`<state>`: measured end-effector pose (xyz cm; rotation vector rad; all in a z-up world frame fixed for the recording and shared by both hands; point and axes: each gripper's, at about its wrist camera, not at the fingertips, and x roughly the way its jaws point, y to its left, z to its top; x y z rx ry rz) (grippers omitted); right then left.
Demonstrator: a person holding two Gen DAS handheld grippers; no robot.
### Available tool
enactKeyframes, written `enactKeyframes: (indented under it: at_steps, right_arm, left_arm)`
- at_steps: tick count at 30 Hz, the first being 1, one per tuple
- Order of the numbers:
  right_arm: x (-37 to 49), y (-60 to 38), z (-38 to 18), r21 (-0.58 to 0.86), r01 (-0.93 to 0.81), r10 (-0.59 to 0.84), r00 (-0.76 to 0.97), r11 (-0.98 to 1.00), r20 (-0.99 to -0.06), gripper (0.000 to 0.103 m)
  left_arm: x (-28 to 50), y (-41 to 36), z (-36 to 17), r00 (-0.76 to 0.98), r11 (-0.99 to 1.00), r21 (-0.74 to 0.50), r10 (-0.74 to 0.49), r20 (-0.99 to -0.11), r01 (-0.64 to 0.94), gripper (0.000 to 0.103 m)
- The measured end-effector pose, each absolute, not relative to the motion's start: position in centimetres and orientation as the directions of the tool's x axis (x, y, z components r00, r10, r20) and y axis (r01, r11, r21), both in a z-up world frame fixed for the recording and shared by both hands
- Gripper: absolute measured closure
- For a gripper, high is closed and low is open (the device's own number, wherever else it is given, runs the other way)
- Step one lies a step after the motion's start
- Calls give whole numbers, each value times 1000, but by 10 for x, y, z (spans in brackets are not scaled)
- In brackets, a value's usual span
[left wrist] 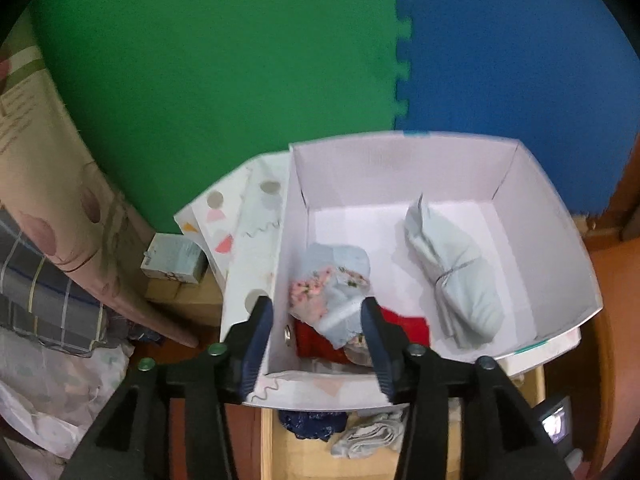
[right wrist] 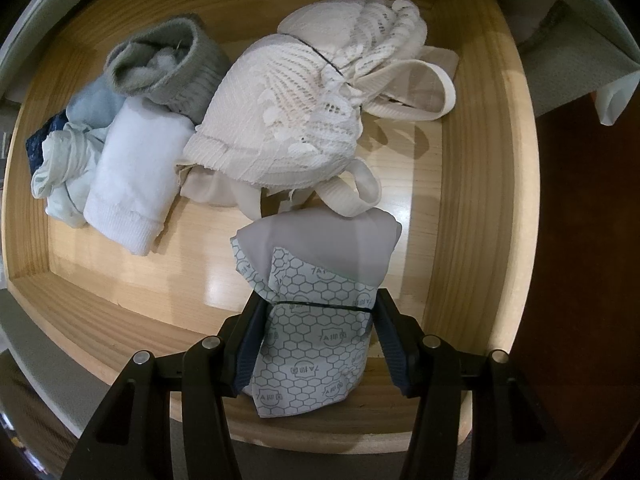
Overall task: Take underwear out of drawer
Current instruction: 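Return the left tool over the drawer while the right tool holds the grey garment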
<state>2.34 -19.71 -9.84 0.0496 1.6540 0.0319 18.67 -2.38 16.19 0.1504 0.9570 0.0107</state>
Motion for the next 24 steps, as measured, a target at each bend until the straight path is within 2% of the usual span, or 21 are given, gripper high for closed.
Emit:
enactKeyframes:
  at_steps: [6, 12, 17, 24]
  right_arm:
    - [26, -203, -96, 48, 31, 51, -74, 998, -996, 55]
    - [28, -199, -92, 15, 26, 16, -59, 1000, -998, 55]
    - [31, -201, -89, 7, 43, 8, -42, 999, -999, 55]
    - [31, -208, -70, 27, 78, 26, 15, 997, -1000, 55]
  left_arm:
    - [163, -13, 186, 641, 989, 142, 83, -763, 41, 49]
    - [130, 6, 180, 652, 984, 175, 111, -750, 33, 49]
    - [101, 30, 145, 616, 983, 185, 148, -774, -5, 49]
    - [79, 63, 69, 485, 984, 145, 176, -856, -102, 49]
